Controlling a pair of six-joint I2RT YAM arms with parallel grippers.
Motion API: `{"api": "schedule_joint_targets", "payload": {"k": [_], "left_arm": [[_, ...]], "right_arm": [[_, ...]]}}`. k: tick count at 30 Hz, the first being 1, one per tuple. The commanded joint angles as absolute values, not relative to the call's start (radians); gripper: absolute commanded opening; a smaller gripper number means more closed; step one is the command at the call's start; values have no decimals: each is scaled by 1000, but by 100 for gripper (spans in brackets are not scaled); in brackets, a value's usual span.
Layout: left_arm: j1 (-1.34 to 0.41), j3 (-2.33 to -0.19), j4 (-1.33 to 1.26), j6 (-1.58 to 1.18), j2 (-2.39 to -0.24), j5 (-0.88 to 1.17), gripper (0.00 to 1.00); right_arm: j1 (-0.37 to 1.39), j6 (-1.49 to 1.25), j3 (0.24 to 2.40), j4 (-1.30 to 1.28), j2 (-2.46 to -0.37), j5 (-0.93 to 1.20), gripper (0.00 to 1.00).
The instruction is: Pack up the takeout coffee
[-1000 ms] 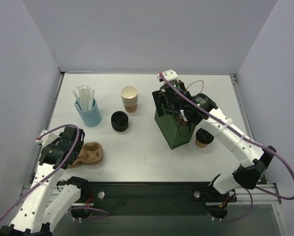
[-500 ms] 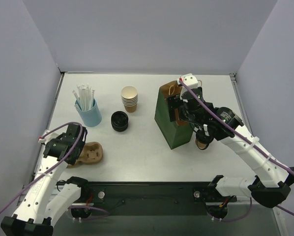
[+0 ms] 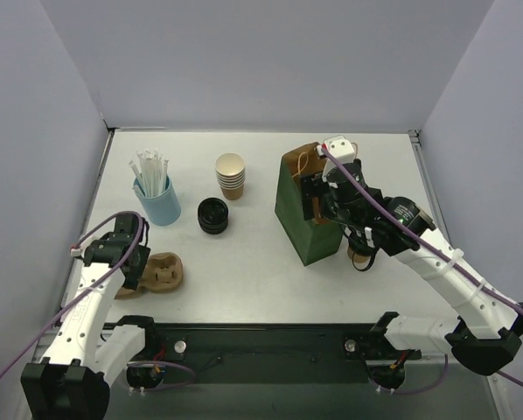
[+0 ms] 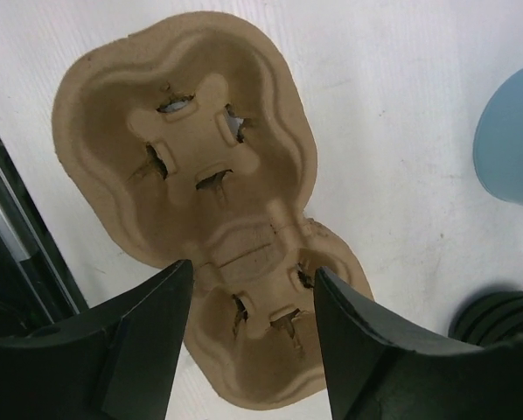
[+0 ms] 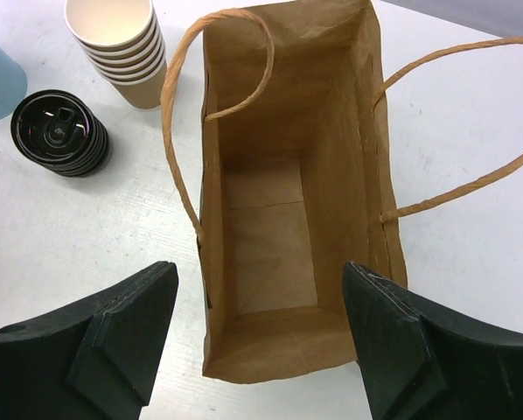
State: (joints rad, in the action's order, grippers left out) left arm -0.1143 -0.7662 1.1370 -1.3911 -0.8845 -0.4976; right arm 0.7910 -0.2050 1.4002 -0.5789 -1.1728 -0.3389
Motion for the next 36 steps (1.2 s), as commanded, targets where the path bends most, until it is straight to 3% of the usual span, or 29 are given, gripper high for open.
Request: {"api": "schedule_joint_targets", "payload": {"k": [1,20,36], "left_arm": [[-29,-727,1003,-1614,-931,-295,66],[-9,-732,1051,-1684,-989,-302,57],[-6,-756,1144,-1749,-1006,-241,57]], "right_arm": [[785,-198,1374,-548,-1143,-353,77],[784,-169,1332,-515,-1144,-370,77],[782,-161,1315,-508,-1140,-391,77]]}}
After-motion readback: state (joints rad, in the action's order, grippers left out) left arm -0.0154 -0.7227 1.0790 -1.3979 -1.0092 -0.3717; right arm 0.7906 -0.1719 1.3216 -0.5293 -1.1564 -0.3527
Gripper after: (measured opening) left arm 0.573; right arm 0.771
